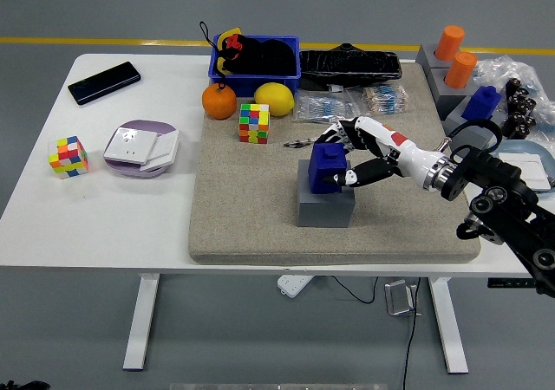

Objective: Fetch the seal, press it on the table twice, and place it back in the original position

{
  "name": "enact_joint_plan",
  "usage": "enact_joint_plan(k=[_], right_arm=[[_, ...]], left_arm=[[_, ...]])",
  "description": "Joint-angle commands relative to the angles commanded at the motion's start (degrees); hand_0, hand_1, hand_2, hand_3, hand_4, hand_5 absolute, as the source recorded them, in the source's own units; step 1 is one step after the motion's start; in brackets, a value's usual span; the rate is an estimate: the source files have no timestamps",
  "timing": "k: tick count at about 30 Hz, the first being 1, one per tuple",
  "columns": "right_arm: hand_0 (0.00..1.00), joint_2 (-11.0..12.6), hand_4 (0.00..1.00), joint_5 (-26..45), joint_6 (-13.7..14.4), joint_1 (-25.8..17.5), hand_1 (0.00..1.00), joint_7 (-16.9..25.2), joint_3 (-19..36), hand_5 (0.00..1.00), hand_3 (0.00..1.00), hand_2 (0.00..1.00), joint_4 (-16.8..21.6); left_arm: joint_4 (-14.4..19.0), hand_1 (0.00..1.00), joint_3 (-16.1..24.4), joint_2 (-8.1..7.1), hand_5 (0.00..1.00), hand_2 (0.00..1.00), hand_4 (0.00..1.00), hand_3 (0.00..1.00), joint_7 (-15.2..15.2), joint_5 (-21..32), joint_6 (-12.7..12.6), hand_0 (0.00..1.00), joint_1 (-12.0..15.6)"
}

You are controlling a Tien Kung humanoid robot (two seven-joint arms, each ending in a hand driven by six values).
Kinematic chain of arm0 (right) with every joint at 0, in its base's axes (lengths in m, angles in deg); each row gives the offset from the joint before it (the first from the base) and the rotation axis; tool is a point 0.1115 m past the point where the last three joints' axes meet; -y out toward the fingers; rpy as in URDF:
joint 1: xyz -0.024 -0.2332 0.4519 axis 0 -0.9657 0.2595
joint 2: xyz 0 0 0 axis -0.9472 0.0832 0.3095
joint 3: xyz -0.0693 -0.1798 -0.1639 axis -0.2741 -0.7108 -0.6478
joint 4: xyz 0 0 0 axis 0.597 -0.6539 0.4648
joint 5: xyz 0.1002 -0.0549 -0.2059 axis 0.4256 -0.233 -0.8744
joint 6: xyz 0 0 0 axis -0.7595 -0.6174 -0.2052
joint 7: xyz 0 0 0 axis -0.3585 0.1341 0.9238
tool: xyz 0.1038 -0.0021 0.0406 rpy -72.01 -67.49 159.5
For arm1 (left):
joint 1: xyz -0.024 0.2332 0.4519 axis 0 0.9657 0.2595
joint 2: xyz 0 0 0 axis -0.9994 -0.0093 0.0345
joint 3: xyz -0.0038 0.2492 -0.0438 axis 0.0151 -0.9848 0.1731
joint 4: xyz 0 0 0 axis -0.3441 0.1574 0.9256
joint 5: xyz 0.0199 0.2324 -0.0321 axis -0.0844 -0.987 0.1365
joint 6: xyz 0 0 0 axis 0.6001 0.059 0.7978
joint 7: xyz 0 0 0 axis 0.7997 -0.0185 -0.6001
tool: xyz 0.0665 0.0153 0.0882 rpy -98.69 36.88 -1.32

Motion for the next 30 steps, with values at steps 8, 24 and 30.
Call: enact_joint_plan(k=[8, 24, 30], right_arm=[[0.537, -0.2, 0.782, -0.3, 0.5, 0.4, 0.405, 0.4, -0.8, 0.002, 0.42, 0.417, -0.6], [0.535, 0.0, 0.78, -4.3, 0.3, 1.3, 0.401, 0.2, -0.1, 0.002, 0.42, 0.416, -0.3], [0.534, 0.1, 0.782, -4.8, 0.2, 1.3, 0.401, 0.2, -0.1, 0.002, 0.422, 0.417, -0.2]], left_arm=[[0.0, 0.696, 0.1, -0.1, 0.249, 0.682, 0.695, 0.75, 0.0, -0.2, 0.0, 0.724, 0.0], [0.1, 0.695, 0.3, -0.18, 0.247, 0.682, 0.696, 0.75, 0.1, -0.6, 0.0, 0.724, 0.0], [0.1, 0.695, 0.0, -0.11, 0.247, 0.682, 0.697, 0.75, 0.0, -0.1, 0.0, 0.723, 0.0]])
